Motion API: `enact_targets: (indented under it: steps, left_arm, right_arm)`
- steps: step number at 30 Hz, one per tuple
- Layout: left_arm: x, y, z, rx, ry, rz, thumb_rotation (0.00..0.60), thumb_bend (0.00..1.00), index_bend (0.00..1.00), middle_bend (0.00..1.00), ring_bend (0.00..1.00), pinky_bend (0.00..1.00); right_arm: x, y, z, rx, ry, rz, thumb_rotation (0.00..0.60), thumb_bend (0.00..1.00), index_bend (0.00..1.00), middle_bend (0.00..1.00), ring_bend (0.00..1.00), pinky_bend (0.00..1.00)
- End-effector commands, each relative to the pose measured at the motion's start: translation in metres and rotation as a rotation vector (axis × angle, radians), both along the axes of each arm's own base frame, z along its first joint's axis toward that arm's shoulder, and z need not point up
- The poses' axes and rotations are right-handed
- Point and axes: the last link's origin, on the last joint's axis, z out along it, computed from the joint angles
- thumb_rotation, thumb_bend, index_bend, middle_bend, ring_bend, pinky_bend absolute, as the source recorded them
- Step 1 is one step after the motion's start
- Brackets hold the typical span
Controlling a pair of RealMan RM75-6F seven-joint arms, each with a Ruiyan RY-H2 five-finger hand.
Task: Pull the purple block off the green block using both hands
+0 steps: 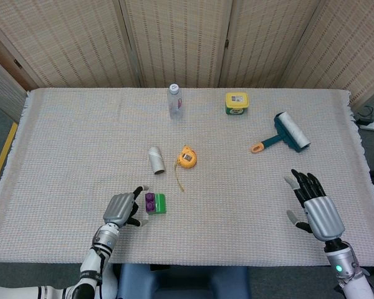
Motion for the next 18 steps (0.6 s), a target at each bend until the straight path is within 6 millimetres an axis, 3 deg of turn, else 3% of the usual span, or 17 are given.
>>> enact_targets:
  steps: [1,18]
  left_arm:
    - [0.004,0.003,-0.003,-0.029,-0.01,0.023,0.6,0.19,0.27,1.0,0.91,1.0]
    - [0.023,0.019,-0.007,-0.066,-0.066,0.074,0.6,0.19,0.29,1.0,0.93,1.0]
  right_arm:
    - [0.0,0.0,-0.001,0.004,0.003,-0.002,0.6,0.38,0.0,0.0,0.0,0.0]
    - [-0.001,-0.002,-0.002,0.011,0.008,-0.009,0.6,0.38,0.0,0.0,0.0,0.0]
